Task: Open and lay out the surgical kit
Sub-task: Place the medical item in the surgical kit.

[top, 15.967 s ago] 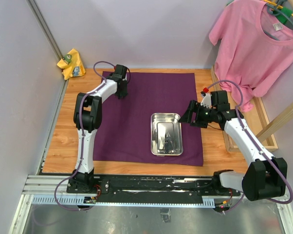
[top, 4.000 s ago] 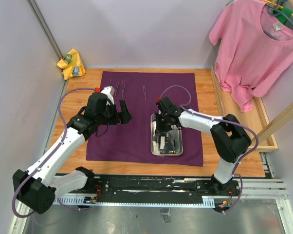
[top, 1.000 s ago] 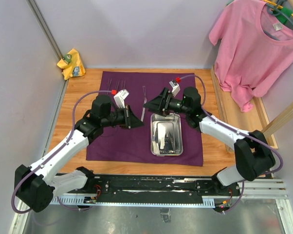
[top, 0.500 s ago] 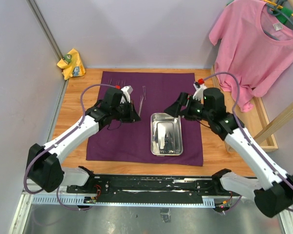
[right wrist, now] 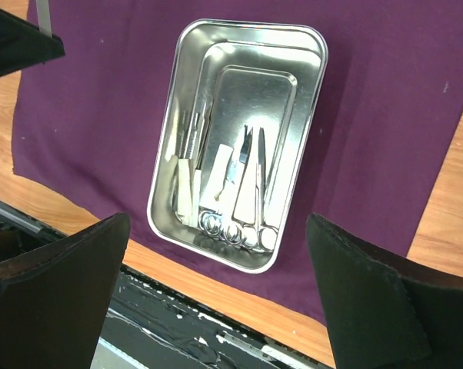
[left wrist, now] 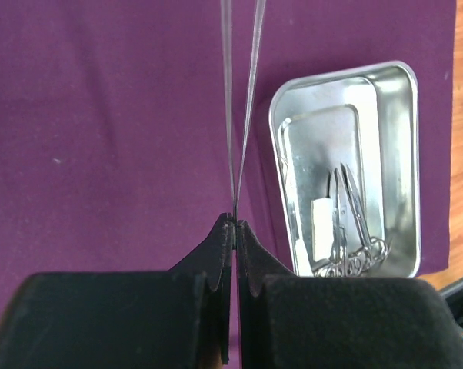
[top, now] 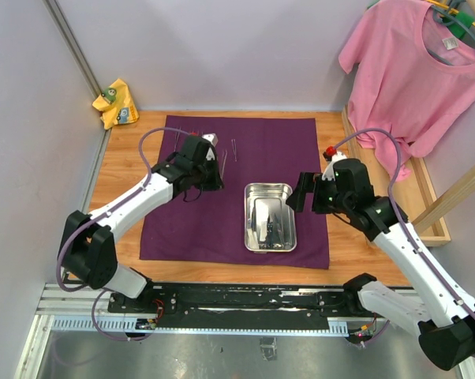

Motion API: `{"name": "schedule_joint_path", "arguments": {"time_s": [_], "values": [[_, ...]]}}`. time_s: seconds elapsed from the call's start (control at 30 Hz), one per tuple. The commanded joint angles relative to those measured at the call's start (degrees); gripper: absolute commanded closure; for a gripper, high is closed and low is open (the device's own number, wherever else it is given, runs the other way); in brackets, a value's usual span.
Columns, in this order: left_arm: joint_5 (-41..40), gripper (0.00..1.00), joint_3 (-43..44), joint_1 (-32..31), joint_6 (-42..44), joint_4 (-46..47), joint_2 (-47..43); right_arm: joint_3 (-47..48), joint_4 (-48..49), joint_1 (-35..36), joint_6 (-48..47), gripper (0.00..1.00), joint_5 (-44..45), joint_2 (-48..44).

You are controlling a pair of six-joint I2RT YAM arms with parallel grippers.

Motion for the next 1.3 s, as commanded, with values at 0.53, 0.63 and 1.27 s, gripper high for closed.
{"name": "schedule_joint_path", "arguments": {"time_s": [0.53, 0.63, 1.27], "values": [[-13.43, 1.00, 19.11, 2.99, 3.33, -1.73, 24.93, -2.04, -1.04, -0.70, -3.67, 0.02, 2.06, 0.10], [-14.21, 1.00, 23.62, 4.18, 3.41, -2.80, 28.84, -2.40, -0.80, -0.70, -3.62, 0.02, 1.75, 0.01], [-16.18, 1.00, 49.34, 10.48, 10.77, -14.90, 49.44, -2.98, 0.65, -0.70, -3.81, 0.02, 0.32, 1.36]]}}
